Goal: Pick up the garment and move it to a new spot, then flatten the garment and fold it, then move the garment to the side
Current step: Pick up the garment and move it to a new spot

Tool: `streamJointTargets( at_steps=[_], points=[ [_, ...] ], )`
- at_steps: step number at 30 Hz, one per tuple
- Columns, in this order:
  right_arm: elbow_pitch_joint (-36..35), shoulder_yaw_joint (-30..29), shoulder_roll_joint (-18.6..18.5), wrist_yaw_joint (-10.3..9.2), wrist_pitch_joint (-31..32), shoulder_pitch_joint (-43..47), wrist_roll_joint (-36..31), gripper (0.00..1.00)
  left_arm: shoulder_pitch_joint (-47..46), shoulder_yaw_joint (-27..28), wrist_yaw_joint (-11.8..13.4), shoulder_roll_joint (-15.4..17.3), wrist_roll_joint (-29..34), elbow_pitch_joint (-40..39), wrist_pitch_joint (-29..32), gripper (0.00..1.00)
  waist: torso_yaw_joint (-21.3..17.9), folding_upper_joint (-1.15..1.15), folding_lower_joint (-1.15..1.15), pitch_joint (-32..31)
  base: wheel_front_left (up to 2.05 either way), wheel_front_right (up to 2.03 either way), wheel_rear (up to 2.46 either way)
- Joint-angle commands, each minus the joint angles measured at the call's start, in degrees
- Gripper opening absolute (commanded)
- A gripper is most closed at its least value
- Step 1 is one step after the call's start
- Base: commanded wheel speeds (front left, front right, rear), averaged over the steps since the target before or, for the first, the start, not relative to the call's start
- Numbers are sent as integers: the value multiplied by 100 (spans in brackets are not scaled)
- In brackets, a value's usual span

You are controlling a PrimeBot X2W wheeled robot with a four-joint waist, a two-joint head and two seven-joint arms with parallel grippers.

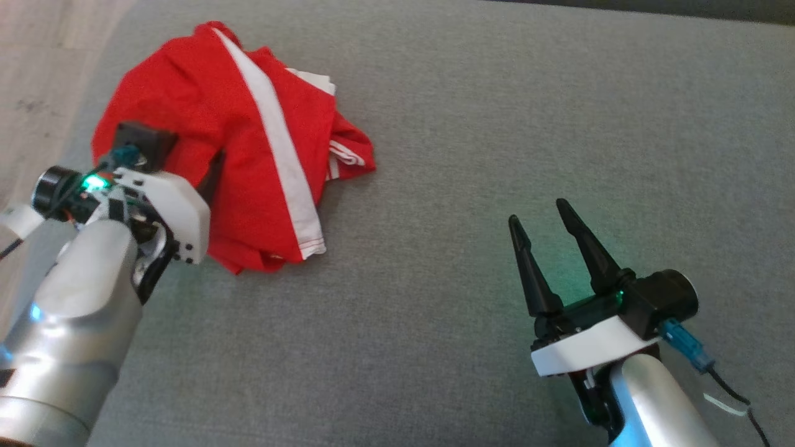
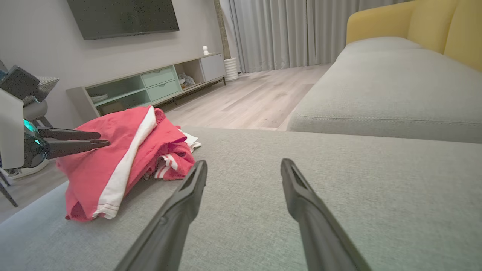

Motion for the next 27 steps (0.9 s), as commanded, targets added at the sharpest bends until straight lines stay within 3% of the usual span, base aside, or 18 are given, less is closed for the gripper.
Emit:
streamJointTargets(
  at_steps=[1, 6, 7, 8, 9, 13, 19, 27],
  points=[
    [-185, 118, -17, -4, -62, -129, 14, 100, -328, 134, 11, 317, -77, -73, 3, 100, -102, 0, -1, 87, 0, 0, 0],
    [-207, 101, -17, -4, -62, -185, -18, 100, -461, -287, 11, 463, -540, 236, 123, 100, -234, 0, -1, 193, 0, 0, 0],
    [-213, 93, -17, -4, -62, -196, -18, 100, -479, -357, 11, 461, -641, 286, 147, 72, -245, 0, -1, 206, 0, 0, 0],
    [-218, 84, -17, -4, -62, -206, -16, 100, -501, -403, 11, 456, -751, 336, 152, 22, -251, 0, -1, 216, 0, 0, 0],
    [-221, 78, -17, -4, -62, -216, -13, 100, -525, -439, 11, 450, -853, 378, 137, 0, -257, 0, -1, 222, 0, 0, 0],
    [-211, 67, -17, -4, -62, -223, 10, 100, -677, -520, 10, 441, -1105, 427, -253, 0, -252, 0, -1, 179, 0, 0, 0],
    [-156, -17, -17, -4, -62, -136, 61, 100, -1108, -391, 10, 467, -1050, 373, -1498, 0, -171, 0, -1, -64, 0, 0, 0],
    [-128, -27, -17, -4, -62, -6, 225, 100, -1462, -84, 69, 416, -1120, -673, -2329, 0, -67, 0, -1, -557, 0, 0, 0]
  ],
)
